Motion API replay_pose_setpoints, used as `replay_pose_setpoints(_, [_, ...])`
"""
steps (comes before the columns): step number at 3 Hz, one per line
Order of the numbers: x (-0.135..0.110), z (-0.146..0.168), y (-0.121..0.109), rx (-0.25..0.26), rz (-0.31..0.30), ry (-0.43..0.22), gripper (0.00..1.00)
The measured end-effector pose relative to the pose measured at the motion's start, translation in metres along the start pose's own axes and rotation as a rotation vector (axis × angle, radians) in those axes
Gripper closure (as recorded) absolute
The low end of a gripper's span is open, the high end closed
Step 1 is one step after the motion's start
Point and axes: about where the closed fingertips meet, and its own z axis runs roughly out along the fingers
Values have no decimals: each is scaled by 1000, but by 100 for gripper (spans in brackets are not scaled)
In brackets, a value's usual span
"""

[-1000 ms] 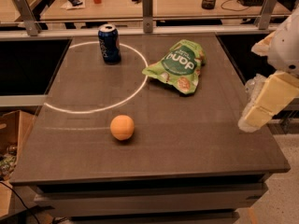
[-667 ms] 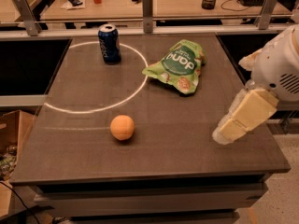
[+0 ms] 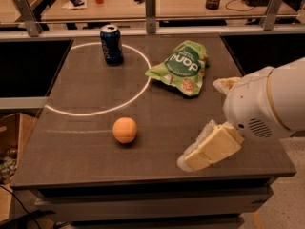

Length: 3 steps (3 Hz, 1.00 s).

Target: Move orange near green rice chip bag

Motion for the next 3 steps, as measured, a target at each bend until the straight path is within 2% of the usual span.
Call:
replay_pose_setpoints(1, [-6,17,14,50,-12,-28,0])
replay_pose_setpoints(2, [-7,32,11,132,25,-39,0])
replay_pose_setpoints(3, [-7,32,11,132,25,-39,0])
